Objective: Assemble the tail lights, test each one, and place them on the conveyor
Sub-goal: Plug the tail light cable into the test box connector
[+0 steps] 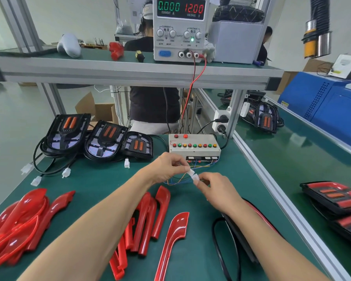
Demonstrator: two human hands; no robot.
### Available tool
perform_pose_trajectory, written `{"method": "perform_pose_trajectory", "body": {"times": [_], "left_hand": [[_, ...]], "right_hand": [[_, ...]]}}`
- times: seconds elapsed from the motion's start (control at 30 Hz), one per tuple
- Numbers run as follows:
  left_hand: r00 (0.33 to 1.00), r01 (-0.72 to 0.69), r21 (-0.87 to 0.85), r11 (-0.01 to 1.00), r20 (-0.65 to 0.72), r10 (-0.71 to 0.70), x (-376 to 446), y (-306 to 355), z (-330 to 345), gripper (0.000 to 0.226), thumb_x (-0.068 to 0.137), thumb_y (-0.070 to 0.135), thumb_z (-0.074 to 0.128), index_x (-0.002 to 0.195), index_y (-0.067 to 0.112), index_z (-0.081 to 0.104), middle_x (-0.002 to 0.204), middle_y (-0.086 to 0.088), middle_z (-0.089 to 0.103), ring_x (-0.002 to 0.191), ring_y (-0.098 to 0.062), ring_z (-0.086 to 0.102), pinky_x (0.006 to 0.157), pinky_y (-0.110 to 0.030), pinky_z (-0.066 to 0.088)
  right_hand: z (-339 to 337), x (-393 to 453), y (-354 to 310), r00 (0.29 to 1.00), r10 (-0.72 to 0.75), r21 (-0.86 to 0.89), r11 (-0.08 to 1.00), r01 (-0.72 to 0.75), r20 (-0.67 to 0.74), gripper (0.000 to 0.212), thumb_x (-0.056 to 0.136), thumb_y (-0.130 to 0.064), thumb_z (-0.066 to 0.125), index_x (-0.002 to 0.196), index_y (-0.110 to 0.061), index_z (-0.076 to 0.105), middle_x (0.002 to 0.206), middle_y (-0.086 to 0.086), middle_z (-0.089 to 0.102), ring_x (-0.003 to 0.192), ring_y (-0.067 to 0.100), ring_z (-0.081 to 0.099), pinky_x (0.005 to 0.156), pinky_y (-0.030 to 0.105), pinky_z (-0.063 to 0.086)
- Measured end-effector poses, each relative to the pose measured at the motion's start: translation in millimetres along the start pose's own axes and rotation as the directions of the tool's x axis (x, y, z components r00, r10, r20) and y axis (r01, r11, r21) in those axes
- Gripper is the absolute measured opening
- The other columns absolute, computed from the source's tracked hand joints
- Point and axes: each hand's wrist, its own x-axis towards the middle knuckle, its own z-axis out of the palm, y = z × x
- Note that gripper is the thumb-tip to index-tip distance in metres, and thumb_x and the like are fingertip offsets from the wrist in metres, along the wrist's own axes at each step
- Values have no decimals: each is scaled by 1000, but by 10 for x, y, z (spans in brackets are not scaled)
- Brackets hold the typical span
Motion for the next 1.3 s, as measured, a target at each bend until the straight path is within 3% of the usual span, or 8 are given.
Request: {"method": "perform_pose_trajectory", "body": {"times": [0.2, 0.43, 0.57, 0.67, 0.77, 0.93, 1.17, 1.3], "left_hand": [[997, -14, 42, 999, 73, 11, -41, 25, -59, 11, 93, 20, 72, 96, 10, 74, 78, 1, 63, 71, -9, 49, 66, -22, 39], [995, -36, 12, 999, 95, 34, -67, 66, -69, 13, 95, 14, 69, 101, 2, 70, 98, -14, 76, 78, -4, 63, 72, -11, 46], [994, -43, 13, 999, 102, 42, -74, 50, -71, 12, 95, 16, 70, 100, 6, 70, 99, -14, 75, 82, -7, 62, 78, -20, 48], [994, -48, -6, 999, 103, 48, -75, 31, -77, 10, 94, 15, 71, 100, 7, 71, 100, -14, 75, 87, -12, 64, 85, -28, 51], [992, -60, -3, 998, 108, 60, -75, 23, -78, 8, 93, 13, 71, 98, 7, 72, 96, -9, 76, 82, -5, 64, 78, -17, 50], [991, -73, 17, 997, 117, 70, -69, 34, -71, 9, 92, 13, 73, 98, 7, 73, 95, -10, 75, 78, -1, 62, 74, -12, 48], [987, -77, 20, 997, 145, 73, -92, 42, -93, 7, 92, 12, 73, 97, 7, 74, 97, -12, 75, 83, -8, 64, 83, -27, 52], [983, -77, 31, 997, 167, 71, -74, 55, -72, 4, 92, 13, 73, 95, 11, 75, 88, 0, 74, 77, -1, 63, 74, -14, 49]], "right_hand": [[18, 1, -14, 1000, -5, -112, 994, 7, 19, 27, 105, -51, 44, 94, -33, 62, 74, -7, 59, 81, 26, 61, 69, 39, 50], [66, -4, -64, 998, -20, -197, 980, 32, 62, 40, 108, -50, 31, 72, -34, 33, 81, -6, 49, 78, 25, 52, 70, 40, 46], [67, -1, -61, 997, -40, -183, 982, 53, 72, 31, 105, -46, 42, 80, -28, 42, 82, -4, 52, 79, 26, 56, 68, 40, 44], [59, 12, -58, 995, -49, -204, 977, 65, 84, 37, 107, -45, 39, 75, -26, 39, 78, -5, 50, 79, 28, 56, 68, 41, 42], [56, 27, -45, 990, -52, -255, 963, 84, 129, 38, 109, -45, 33, 76, -26, 38, 77, -6, 48, 77, 27, 51, 73, 41, 39], [47, 61, -21, 974, -53, -231, 967, 106, 222, 38, 110, -41, 26, 106, -21, 59, 83, -7, 54, 86, 22, 54, 101, 42, 32], [58, 66, 4, 976, -77, -251, 959, 129, 206, 40, 110, -40, 24, 103, -22, 59, 79, -9, 49, 88, 19, 54, 101, 42, 30], [45, 75, -22, 977, -100, -268, 952, 148, 187, 38, 110, -40, 24, 101, -21, 56, 82, -7, 51, 88, 21, 54, 99, 42, 31]]}}
